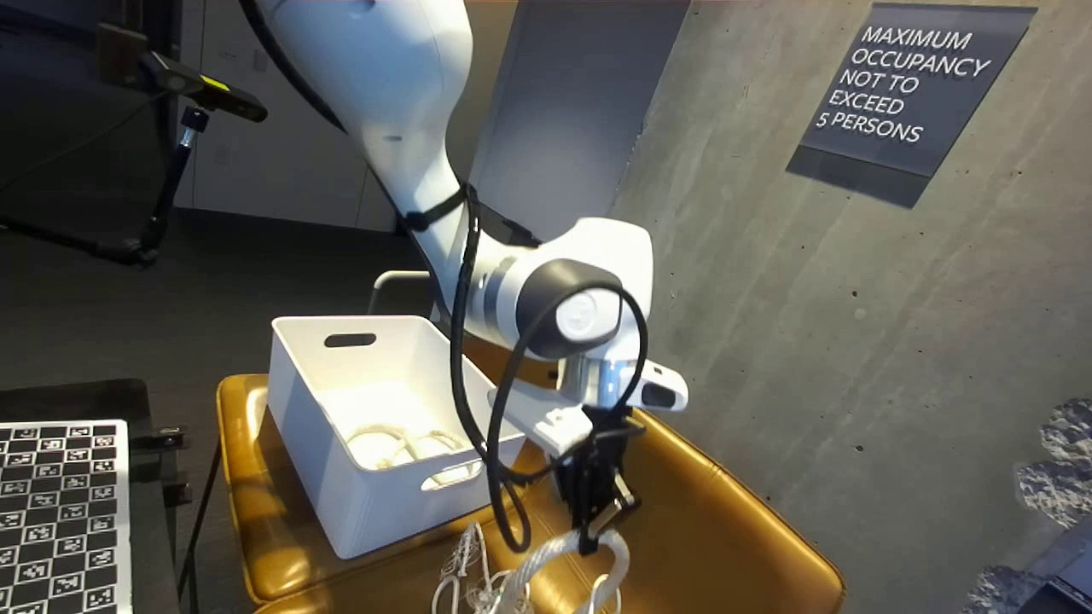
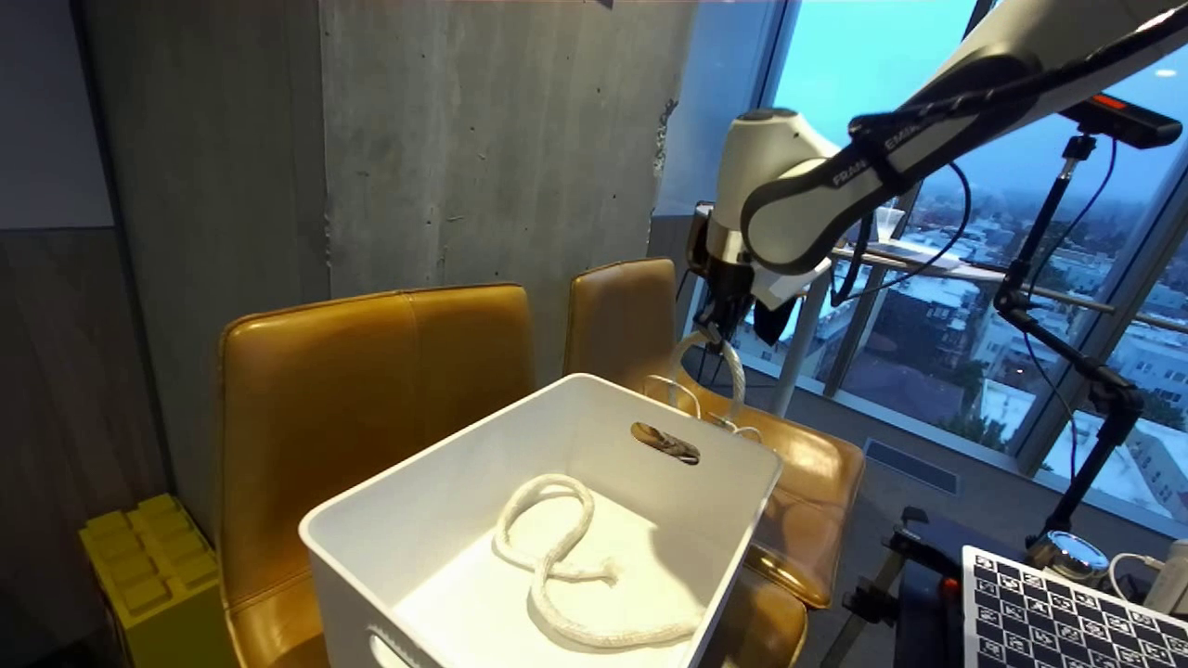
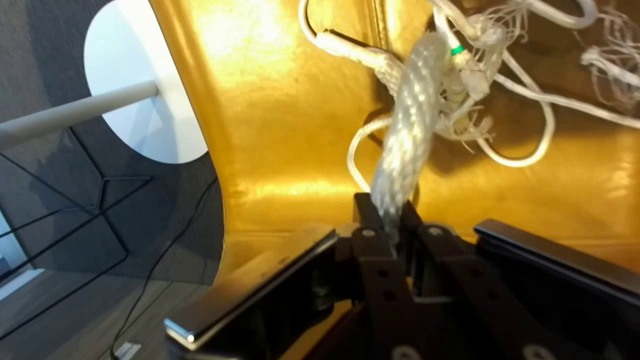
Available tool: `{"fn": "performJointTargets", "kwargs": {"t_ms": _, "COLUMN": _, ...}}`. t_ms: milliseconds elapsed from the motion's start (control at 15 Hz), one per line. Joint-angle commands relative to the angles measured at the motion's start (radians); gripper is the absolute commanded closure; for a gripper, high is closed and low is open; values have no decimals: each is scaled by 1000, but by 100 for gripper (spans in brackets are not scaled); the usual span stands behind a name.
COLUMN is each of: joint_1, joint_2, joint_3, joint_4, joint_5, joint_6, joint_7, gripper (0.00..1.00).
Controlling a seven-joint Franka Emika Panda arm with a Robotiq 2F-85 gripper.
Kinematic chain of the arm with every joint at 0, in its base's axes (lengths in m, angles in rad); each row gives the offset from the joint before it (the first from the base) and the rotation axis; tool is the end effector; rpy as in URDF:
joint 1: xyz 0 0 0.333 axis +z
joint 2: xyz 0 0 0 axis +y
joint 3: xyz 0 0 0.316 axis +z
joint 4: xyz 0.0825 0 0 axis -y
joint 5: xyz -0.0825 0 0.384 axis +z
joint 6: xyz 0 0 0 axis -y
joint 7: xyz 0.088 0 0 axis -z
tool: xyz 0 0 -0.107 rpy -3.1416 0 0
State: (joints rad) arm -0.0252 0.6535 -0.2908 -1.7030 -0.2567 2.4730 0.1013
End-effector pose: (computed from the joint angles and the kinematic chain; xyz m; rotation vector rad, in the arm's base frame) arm 0.6624 -0.1915 0.2398 2.7755 -0.2160 0.1293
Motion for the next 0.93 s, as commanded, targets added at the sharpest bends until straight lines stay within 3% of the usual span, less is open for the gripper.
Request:
{"fn": "performJointTargets", "kwargs": {"t_ms": 0, "joint_1": 54, "joint_2": -192, "joint_3": 12, "joint_4": -91, "joint_5": -37, "joint_6": -44, "joint_7": 53, "gripper": 97}}
{"fn": "performJointTargets", "kwargs": {"t_ms": 600, "joint_1": 108, "joint_2": -545, "joint_3": 127, "joint_4": -24, "joint_5": -100, "joint_6": -356, "joint_7": 131, "gripper": 97}}
{"fn": "performJointTargets", "kwargs": {"t_ms": 867, "joint_1": 73, "joint_2": -616, "joint_3": 172, "joint_4": -12, "joint_5": -232, "joint_6": -462, "joint_7": 137, "gripper": 97}}
